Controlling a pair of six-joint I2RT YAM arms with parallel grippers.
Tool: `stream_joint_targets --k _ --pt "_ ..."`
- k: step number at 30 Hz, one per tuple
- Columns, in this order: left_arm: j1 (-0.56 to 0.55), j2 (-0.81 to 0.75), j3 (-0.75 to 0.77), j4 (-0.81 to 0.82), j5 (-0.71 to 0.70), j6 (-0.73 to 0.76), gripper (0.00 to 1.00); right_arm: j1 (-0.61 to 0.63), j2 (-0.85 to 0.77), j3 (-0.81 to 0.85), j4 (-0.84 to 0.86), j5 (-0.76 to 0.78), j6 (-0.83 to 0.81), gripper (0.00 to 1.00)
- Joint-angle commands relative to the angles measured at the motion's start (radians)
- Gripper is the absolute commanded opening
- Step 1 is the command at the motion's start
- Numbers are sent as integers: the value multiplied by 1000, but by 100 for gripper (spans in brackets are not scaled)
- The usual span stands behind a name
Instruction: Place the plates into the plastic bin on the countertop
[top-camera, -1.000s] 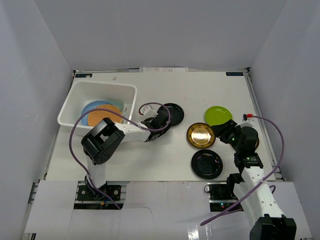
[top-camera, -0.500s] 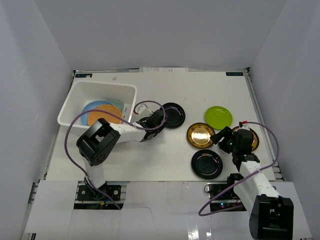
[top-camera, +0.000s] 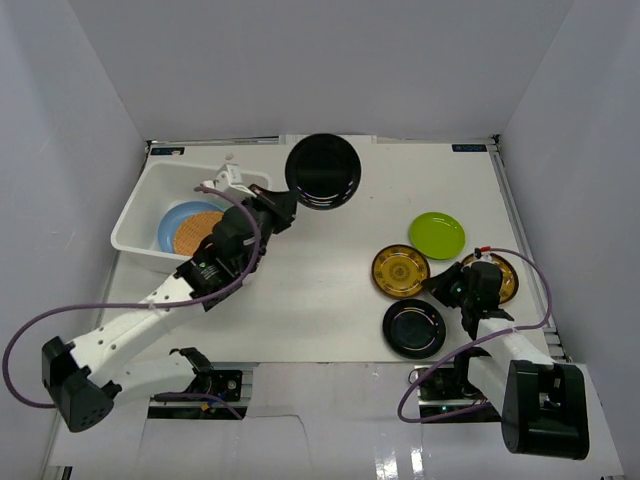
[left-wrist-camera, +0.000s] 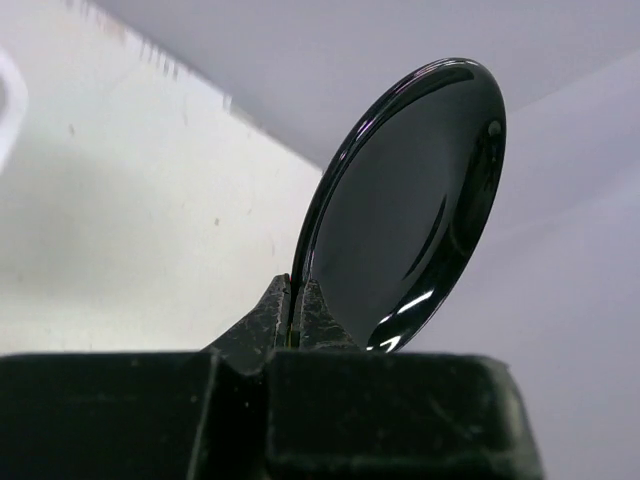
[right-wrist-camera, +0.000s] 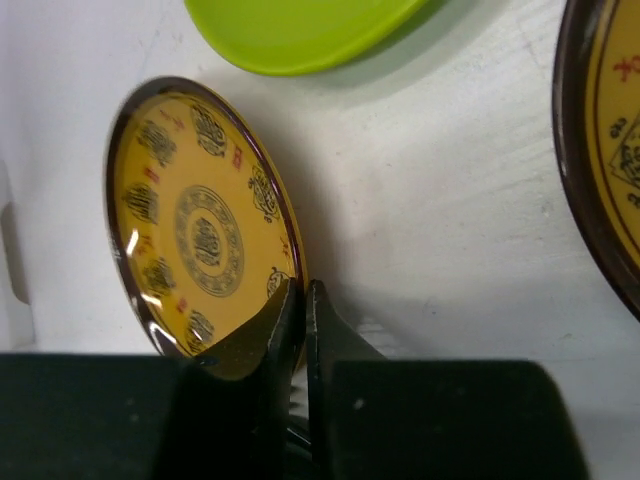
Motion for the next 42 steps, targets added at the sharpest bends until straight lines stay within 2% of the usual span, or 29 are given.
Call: stream_joint_targets --k 1,4,5,7,8,9,11,12,13,15,20,21,23,26,28,29,31,32,35,36,38,42 --pt "27 -81 66 -106 -50 151 0 -1 -15 -6 98 -6 15 8" --pt "69 -112 129 -250 -120 212 0 -1 -67 11 121 -62 33 8" --pt "90 -114 154 -349 -143 212 0 5 -103 34 117 -79 38 8" --pt "193 -130 145 -424 -130 206 0 25 -139 63 103 -93 58 8" --pt "248 -137 128 -447 -96 206 0 36 -167 101 94 -95 61 8" --pt "364 -143 85 -462 -56 212 0 80 -176 124 77 -99 61 8" --pt "476 -140 45 -473 62 221 0 123 -178 173 53 -101 59 8" --pt "580 -131 19 -475 102 226 0 177 -178 218 30 -87 56 8" --pt "619 -120 10 -476 166 226 0 204 -181 238 22 -73 53 8" --pt "714 -95 -1 -476 203 223 0 284 -187 285 10 -44 44 8" --pt "828 -14 -9 -458 242 263 0 393 -155 368 20 2 44 8" --pt "883 38 -6 -476 257 274 0 430 -140 388 25 19 41 8" --pt "909 78 -18 -488 318 275 0 506 -69 463 34 46 23 8" --pt "915 92 -77 -472 331 261 0 629 72 612 34 132 -17 8" --pt "919 81 -87 -470 324 261 14 691 189 739 31 172 -40 8" --pt "919 77 -81 -472 320 264 33 746 233 785 16 190 -54 8" --pt "920 58 -70 -475 315 277 56 789 353 877 -3 237 -82 8" --pt "920 50 -64 -475 315 280 76 818 391 960 -7 272 -83 8" --pt "920 3 -32 -472 334 289 95 860 552 1147 -52 290 -97 8" --pt "920 -35 -20 -470 341 294 98 869 633 1196 -67 299 -109 8" --pt "920 -80 32 -458 346 300 98 895 711 1343 -120 318 -117 8" --pt "920 -186 131 -430 347 298 98 923 906 1537 -187 315 -119 8"
